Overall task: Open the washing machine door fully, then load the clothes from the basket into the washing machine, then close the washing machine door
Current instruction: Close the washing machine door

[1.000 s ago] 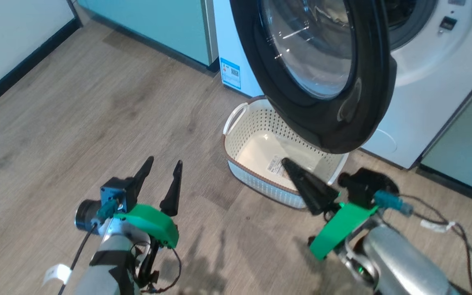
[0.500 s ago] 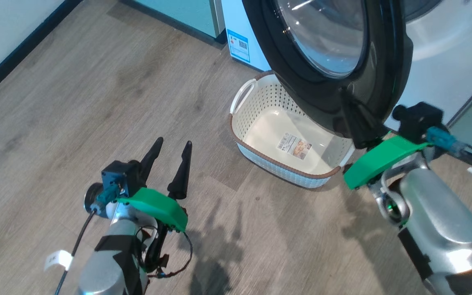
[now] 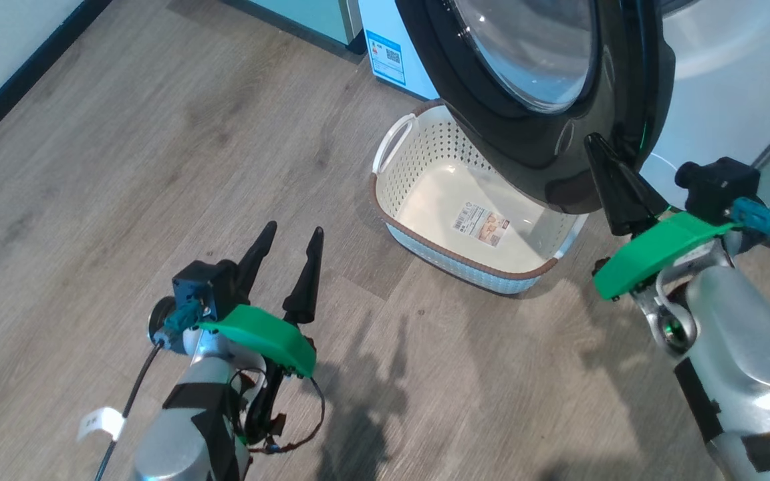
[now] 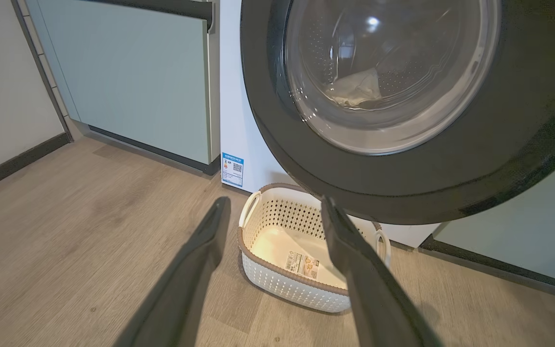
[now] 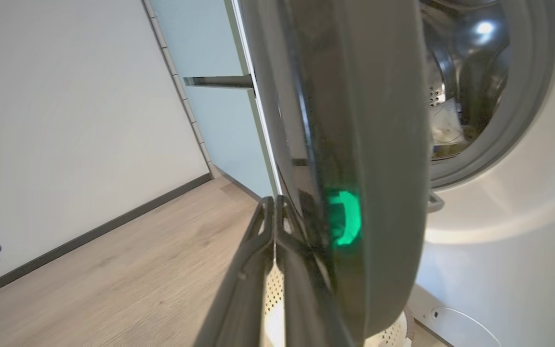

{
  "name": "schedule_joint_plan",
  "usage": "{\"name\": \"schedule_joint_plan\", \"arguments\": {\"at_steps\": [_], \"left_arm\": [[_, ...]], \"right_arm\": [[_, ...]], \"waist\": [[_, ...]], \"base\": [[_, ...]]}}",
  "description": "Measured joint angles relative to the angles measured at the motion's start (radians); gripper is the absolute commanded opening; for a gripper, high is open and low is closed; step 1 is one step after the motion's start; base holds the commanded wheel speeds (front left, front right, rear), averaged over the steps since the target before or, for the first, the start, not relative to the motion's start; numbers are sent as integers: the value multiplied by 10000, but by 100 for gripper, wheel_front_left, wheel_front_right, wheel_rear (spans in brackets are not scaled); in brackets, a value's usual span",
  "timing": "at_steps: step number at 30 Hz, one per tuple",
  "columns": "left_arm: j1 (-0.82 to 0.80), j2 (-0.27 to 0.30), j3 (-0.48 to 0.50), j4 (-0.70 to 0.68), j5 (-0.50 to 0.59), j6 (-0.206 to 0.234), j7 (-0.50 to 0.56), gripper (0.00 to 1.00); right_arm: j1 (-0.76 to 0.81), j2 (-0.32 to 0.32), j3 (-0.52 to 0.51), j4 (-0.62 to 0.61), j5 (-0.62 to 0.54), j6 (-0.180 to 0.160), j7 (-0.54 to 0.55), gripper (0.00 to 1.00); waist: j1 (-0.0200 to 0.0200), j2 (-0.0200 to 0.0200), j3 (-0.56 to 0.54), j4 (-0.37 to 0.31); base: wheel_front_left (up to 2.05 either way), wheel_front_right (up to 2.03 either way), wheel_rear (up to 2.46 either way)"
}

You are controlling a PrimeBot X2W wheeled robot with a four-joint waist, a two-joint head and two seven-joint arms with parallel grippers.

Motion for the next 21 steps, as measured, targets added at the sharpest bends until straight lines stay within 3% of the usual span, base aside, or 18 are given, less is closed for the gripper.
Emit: {"name": "schedule_joint_plan", "arguments": {"at_steps": [21], "left_arm": [[-600,-21,-157,-554,-397,265,-17,100]], "right_arm": [[-2074,77,-1883,1022,-995,2,0,0]], "waist": [[-1,0,1428,-376]], "base": [[0,0,0]]}}
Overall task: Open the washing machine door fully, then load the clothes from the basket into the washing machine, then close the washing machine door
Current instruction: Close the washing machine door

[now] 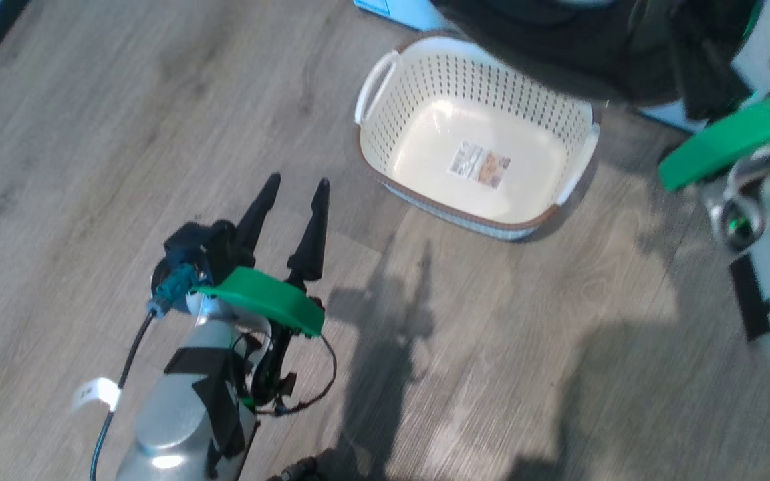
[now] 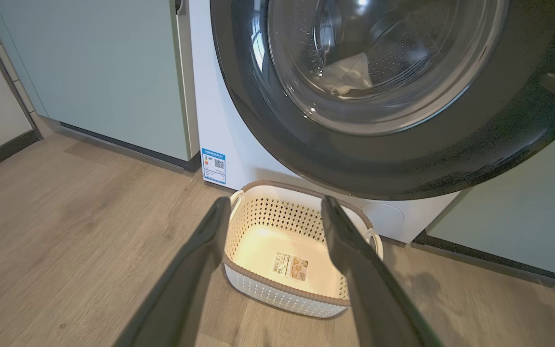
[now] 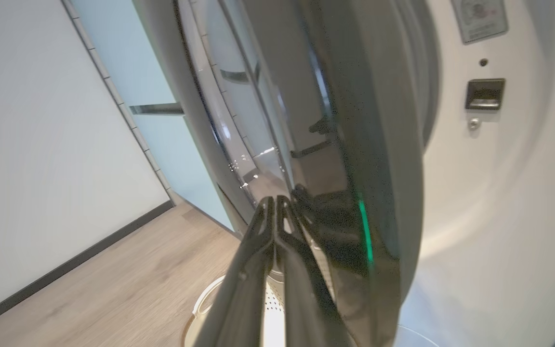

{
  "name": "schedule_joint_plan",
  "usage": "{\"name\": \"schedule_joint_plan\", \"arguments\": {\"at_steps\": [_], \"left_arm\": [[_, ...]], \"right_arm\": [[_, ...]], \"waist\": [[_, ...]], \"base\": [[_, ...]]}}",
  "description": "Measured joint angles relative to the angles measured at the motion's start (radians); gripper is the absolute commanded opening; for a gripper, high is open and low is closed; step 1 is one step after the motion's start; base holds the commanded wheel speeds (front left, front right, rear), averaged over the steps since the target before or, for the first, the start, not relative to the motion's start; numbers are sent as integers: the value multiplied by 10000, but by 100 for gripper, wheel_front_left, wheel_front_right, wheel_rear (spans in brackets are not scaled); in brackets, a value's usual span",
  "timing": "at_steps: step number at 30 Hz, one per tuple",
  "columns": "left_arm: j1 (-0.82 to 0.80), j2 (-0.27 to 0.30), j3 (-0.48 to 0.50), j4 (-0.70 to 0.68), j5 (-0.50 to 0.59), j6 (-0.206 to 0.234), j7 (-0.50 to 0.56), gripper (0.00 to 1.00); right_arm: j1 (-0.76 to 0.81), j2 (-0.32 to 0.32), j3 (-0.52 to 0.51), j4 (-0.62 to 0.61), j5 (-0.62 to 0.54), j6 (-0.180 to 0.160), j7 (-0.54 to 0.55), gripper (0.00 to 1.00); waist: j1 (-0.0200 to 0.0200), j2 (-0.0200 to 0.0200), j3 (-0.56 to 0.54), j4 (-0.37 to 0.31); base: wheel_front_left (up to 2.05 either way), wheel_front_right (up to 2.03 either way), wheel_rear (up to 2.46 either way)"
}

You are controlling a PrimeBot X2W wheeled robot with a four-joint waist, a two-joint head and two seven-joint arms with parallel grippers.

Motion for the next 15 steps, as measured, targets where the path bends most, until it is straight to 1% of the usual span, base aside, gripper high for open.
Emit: {"name": "schedule_joint_plan", "arguments": {"at_steps": [6,15], "left_arm": [[-481,-31,-21,-226,-42,77,-15,100],[-1104,-73,17,-447,-215,173,-21,100]], "right_arm": [[-1266,-17,-752,357,-297,0,-2,0],[-3101,-188,-1296,909,-738,0,-2,0]], "waist": [[1,0,730,-250],[2,0,1804,-624]], "base": [[0,0,0],[0,0,0]]}}
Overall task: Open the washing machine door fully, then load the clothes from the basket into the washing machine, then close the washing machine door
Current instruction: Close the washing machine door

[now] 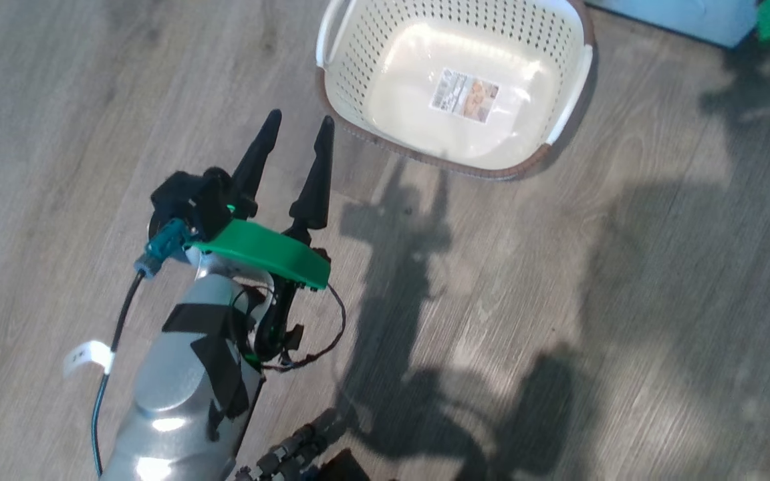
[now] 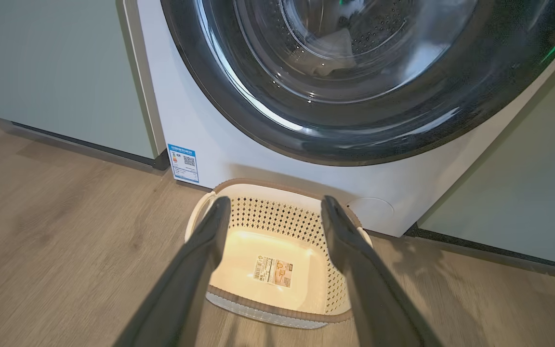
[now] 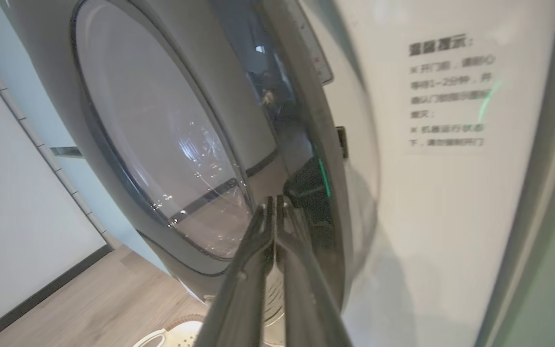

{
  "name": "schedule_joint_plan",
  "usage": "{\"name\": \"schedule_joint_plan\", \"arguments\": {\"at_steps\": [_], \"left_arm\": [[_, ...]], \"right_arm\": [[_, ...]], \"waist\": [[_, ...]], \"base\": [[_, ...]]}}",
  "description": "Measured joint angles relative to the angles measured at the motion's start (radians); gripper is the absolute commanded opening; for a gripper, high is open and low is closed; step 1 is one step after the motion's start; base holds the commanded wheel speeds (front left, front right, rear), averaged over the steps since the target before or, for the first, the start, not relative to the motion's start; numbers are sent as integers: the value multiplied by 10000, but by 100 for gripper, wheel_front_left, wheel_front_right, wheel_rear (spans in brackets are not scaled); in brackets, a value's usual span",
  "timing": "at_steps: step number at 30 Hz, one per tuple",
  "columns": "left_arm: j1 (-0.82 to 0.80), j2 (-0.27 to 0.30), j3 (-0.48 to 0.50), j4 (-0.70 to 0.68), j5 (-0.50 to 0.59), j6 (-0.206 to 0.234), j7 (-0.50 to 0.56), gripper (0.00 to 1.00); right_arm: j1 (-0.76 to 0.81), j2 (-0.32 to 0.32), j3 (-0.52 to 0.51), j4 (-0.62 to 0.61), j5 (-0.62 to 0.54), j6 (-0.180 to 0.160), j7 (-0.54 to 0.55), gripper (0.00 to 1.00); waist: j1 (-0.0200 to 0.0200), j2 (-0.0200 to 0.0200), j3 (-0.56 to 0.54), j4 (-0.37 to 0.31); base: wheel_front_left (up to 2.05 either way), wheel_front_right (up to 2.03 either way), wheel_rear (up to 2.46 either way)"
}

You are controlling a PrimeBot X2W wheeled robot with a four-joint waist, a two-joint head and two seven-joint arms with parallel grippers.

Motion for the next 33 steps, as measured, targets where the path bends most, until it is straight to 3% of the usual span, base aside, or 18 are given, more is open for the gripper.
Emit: {"name": "schedule_joint_plan", "arguments": {"at_steps": [17,26,33], "left_arm": [[-347,-17,-4,4,-13,2,-2,100],[-298,-19,176,171,119,-13,-2,100],[123,-19,809,589,867,-278,-2,100]], "right_arm": [[-759,-48,15,44,-153,17,0,0],[-140,-50,1354,-476,738,13,-2,0],[1583,-12,3116,-1081,1662,13,0,0]], "waist": [[-2,0,361,-154],[-2,1,-228,-191],[-3,1,-1329,-355]], "base": [[0,0,0],[0,0,0],[0,0,0]]}}
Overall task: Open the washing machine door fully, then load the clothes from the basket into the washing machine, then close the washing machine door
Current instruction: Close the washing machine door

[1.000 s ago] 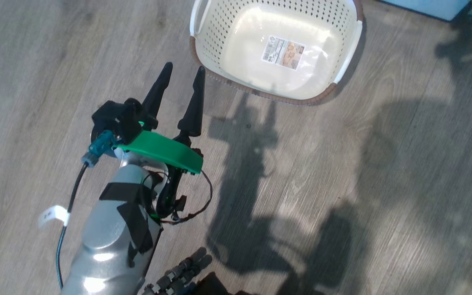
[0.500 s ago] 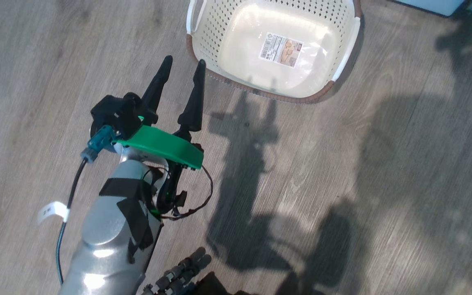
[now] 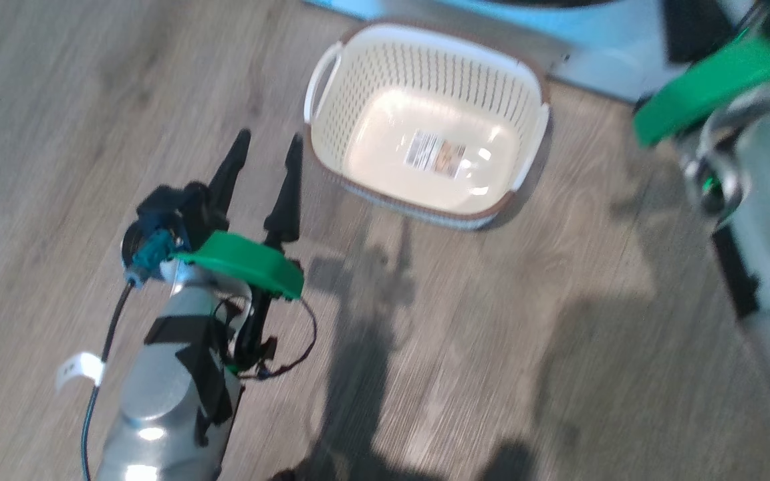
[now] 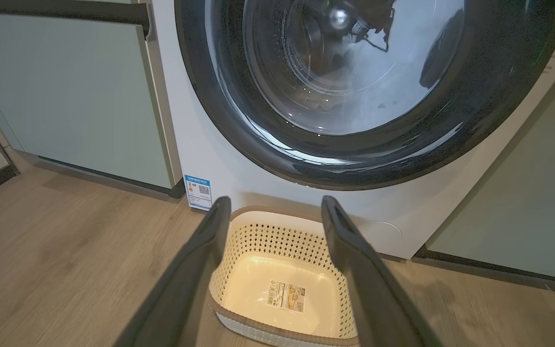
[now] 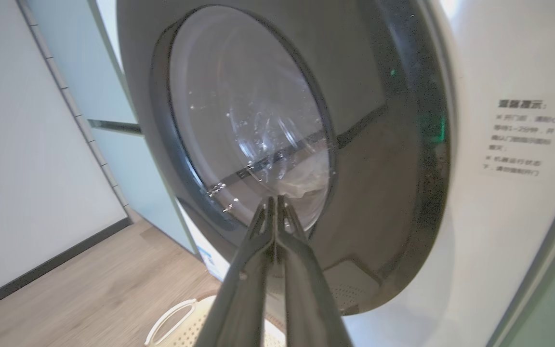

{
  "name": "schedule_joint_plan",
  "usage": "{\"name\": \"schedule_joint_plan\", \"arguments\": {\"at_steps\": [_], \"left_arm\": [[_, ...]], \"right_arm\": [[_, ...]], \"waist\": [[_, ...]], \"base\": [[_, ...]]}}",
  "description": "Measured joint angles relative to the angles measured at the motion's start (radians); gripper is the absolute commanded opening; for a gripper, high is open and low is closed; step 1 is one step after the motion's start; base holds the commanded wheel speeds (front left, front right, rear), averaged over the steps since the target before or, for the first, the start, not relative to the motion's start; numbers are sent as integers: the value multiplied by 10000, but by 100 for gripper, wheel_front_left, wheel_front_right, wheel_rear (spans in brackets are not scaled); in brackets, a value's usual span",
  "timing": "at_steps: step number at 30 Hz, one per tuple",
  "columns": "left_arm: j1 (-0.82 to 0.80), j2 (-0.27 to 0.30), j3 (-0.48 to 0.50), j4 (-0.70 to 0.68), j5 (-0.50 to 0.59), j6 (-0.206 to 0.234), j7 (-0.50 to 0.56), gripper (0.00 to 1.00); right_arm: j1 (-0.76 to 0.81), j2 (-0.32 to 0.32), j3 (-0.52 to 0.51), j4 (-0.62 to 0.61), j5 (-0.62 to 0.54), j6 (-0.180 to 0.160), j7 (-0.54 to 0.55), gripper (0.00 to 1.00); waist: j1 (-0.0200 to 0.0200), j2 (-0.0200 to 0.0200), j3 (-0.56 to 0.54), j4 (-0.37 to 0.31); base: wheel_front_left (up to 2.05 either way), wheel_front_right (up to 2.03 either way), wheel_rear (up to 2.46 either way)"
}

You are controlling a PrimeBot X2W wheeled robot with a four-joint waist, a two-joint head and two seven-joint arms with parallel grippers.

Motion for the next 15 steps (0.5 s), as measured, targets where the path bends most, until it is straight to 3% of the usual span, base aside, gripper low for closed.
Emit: {"name": "schedule_joint_plan", "arguments": {"at_steps": [5,6,8,9,10,15], "left_arm": [[403,0,481,545,571,-190,0,100],[435,12,579,637,646,-196,2,100],[484,52,734,809,779,-255,2,100],[528,104,788,878,815,-267,0,100],[585,186,779,934,832,-267,2,100],[982,704,602,1241,750,-270,2,100]], "right_arm": [[1452,23,339,-322,556,0,0,0],[1770,19,316,-405,633,0,0,22],[2383,17,209,-560,782,0,0,56],[2687,17,82,-639,855,0,0,82],[2960,10,-23,-700,874,0,0,98],[4102,-25,-569,-1041,953,0,0,100]], "waist": [[0,0,-1066,-164],[0,0,-1290,-201],[-1,0,-1724,-276],[0,0,-1942,-319],[-1,0,-2150,-365],[-1,0,-3115,-664]], "base": [[0,0,0],[0,0,0],[0,0,0],[0,0,0],[0,0,0],[0,0,0]]}}
